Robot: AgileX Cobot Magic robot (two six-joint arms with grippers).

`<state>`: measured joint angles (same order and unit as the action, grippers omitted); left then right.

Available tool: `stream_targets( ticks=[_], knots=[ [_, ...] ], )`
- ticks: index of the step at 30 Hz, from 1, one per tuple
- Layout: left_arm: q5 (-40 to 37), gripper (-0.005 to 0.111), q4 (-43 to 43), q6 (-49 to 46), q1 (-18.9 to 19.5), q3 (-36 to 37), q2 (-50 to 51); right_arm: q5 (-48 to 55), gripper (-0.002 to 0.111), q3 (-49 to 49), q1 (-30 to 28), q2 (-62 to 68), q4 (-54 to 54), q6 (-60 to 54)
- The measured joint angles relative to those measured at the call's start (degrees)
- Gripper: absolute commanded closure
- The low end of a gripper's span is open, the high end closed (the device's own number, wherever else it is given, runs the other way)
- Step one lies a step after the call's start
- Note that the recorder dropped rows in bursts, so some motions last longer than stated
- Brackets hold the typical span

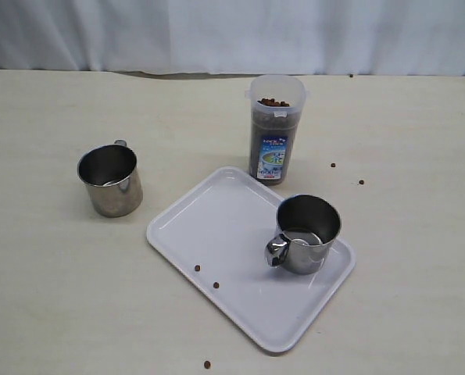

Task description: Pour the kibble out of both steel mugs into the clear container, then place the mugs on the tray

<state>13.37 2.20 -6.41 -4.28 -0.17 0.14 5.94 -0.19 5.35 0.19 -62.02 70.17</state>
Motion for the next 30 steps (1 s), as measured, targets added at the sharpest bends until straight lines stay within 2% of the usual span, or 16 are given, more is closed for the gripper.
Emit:
stream_targets(
  ticks=[5, 13, 17, 21, 26, 30],
  knots=[
    [0.63, 0.107, 0.0, 6.41, 0.0, 0.0, 0.0, 0.0, 0.103, 0.0, 0.0, 0.0, 0.0, 0.0],
    [2.62, 0.107, 0.0, 7.56, 0.0, 0.0, 0.0, 0.0, 0.103, 0.0, 0.0, 0.0, 0.0, 0.0],
    [3.65, 0.107, 1.38, 4.83, 0.0, 0.0, 2.58, 0.0, 0.103, 0.0, 0.0, 0.0, 0.0, 0.0],
    [5.45, 0.107, 2.23, 2.4, 0.0, 0.0, 17.35, 0.0, 0.103, 0.0, 0.0, 0.0, 0.0, 0.0],
    [15.37, 0.107, 1.71, -2.96, 0.0, 0.0, 45.43, 0.0, 0.103, 0.0, 0.0, 0.0, 0.0, 0.0],
    [22.86, 0.107, -0.42, -2.14, 0.0, -0.22, 64.41, 0.0, 0.103, 0.0, 0.0, 0.0, 0.0, 0.0]
  ],
)
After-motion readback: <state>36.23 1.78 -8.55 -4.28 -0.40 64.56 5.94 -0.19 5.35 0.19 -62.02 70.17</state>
